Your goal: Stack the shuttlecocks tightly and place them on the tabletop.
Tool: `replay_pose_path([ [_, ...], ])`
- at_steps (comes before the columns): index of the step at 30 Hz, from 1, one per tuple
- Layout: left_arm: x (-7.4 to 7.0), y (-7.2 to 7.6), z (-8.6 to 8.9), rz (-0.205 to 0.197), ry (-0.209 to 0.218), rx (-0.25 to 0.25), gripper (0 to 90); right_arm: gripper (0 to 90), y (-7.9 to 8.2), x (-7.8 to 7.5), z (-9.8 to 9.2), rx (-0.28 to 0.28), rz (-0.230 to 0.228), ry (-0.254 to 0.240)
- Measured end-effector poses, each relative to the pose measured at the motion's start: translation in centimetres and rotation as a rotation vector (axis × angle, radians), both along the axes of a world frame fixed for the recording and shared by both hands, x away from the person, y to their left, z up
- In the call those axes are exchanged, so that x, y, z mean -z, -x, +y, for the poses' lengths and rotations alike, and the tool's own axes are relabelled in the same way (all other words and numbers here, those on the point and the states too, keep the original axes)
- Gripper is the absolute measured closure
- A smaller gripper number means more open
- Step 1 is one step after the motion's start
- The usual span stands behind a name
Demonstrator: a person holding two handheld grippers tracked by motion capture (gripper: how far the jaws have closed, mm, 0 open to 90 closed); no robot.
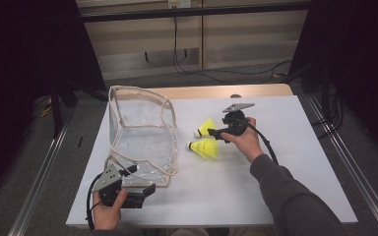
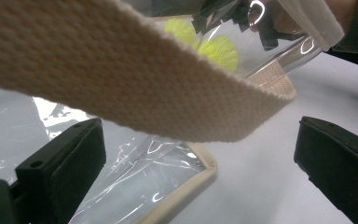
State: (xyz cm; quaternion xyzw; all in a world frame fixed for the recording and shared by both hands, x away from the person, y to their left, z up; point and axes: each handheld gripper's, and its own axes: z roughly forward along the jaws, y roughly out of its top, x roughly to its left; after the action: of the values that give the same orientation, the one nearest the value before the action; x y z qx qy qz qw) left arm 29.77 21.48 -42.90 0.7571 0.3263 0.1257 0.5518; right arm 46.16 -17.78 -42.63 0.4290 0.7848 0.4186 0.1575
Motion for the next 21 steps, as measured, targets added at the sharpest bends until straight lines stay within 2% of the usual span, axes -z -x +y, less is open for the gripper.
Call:
replay_pose_path([
  [5,0.01,-0.02,-0.02,-0.001,-0.002,0.0,2.0,30.3,-0.14,0.12,0.1,-0.021,0.002,0.002],
  [7,0.0,-0.02,0.0,-0.001,-0.003,0.001,1.9,39.1,-0.12,0.11,0.22,-0.034,-0.006,0.006],
  [10,-0.03,-0.03,0.02,0.0,-0.008,0.003,1.9,45.1,-0.14,0.16,0.43,-0.04,-0.008,0.017],
  [16,-0.07,-0.01,0.03,0.002,-0.009,0.002,2.0,50.8,-0.38,0.56,0.64,-0.057,0.005,0.025],
  [21,-0.07,-0.01,0.01,0.002,-0.009,0.001,2.0,59.4,-0.59,0.89,0.86,-0.075,0.019,0.029],
])
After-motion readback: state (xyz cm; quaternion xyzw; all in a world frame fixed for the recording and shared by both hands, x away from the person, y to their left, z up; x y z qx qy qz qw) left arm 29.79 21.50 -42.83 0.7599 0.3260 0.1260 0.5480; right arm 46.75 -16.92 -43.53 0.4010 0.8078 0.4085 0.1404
